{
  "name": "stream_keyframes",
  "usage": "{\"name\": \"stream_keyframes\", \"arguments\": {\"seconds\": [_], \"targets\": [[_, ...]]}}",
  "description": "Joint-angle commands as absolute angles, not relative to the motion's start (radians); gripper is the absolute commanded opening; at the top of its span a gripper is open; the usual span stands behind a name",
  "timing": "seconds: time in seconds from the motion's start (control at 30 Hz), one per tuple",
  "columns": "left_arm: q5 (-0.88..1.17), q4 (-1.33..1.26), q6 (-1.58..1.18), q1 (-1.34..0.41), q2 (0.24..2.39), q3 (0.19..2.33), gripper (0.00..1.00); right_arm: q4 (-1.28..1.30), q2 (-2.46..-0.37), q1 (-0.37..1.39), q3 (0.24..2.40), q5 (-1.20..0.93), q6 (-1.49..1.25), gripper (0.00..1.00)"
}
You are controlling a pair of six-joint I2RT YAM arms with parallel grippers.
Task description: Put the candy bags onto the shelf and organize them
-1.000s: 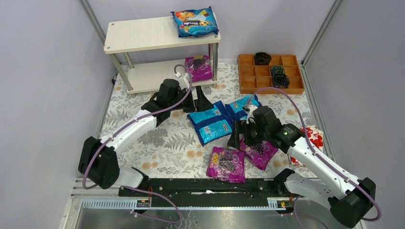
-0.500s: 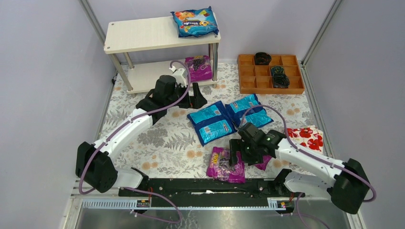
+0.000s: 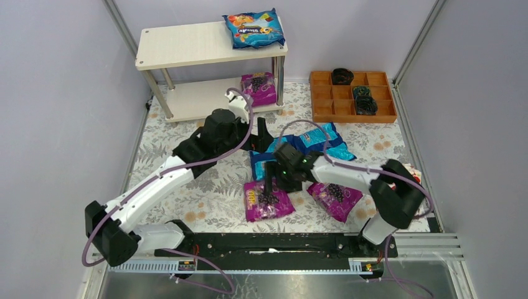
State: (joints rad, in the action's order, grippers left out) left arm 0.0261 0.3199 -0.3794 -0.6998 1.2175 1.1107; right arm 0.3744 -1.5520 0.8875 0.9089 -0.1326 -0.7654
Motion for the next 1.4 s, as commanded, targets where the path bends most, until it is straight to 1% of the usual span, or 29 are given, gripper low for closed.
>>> {"name": "stream_keyframes", "arguments": {"seconds": [0.0,0.07,0.23,0.3,0.43,0.53,0.6,0.7,0.77,0.8,0.9,0.93,1.03,1.13,1.23,1.33,1.37], "targets": [[-0.078,0.335,-0.366,-0.712,1.127,1.112,0.99,0.313,-1.704,0.893,1.098,0.031,-0.667,0.87],[-0.096,0.346,-0.367,-0.712,1.093,1.090,0.99,0.299,-1.749,0.893,1.145,0.030,-0.633,0.88],[-0.171,0.377,-0.393,-0.710,1.014,1.027,0.99,0.314,-1.789,0.881,1.182,0.076,-0.576,0.96],[-0.210,0.400,-0.415,-0.709,0.991,1.008,0.99,0.332,-1.761,0.873,1.178,0.090,-0.557,0.99],[-0.263,0.419,-0.456,-0.702,0.961,0.956,0.99,0.370,-1.652,0.873,1.135,0.089,-0.545,1.00],[-0.258,0.430,-0.507,-0.665,0.985,0.918,0.99,0.388,-1.553,0.872,1.067,0.060,-0.557,1.00],[-0.156,0.421,-0.549,-0.597,1.022,0.880,0.99,0.401,-1.481,0.873,1.014,0.053,-0.572,1.00],[0.112,0.339,-0.616,-0.482,1.094,0.795,0.99,0.385,-1.351,0.873,0.921,0.009,-0.588,1.00],[0.275,0.277,-0.643,-0.440,1.149,0.738,0.98,0.338,-1.274,0.876,0.839,-0.067,-0.609,1.00],[0.323,0.259,-0.652,-0.435,1.173,0.718,0.97,0.316,-1.243,0.885,0.802,-0.091,-0.623,1.00],[0.366,0.210,-0.663,-0.435,1.203,0.659,0.95,0.277,-1.184,0.950,0.716,-0.111,-0.649,1.00],[0.368,0.202,-0.671,-0.436,1.204,0.644,0.94,0.274,-1.178,0.971,0.702,-0.111,-0.653,0.99],[0.365,0.170,-0.704,-0.437,1.189,0.593,0.87,0.256,-1.191,1.032,0.669,-0.106,-0.665,0.90],[0.385,0.131,-0.751,-0.441,1.189,0.558,0.73,0.222,-1.222,1.060,0.645,-0.107,-0.660,0.84],[0.383,0.119,-0.780,-0.467,1.181,0.534,0.67,0.166,-1.239,1.062,0.618,-0.073,-0.650,0.79],[0.383,0.118,-0.799,-0.501,1.174,0.522,0.62,0.142,-1.254,1.060,0.616,0.038,-0.659,0.76],[0.380,0.118,-0.807,-0.513,1.172,0.517,0.60,0.143,-1.256,1.060,0.622,0.081,-0.660,0.73]]}}
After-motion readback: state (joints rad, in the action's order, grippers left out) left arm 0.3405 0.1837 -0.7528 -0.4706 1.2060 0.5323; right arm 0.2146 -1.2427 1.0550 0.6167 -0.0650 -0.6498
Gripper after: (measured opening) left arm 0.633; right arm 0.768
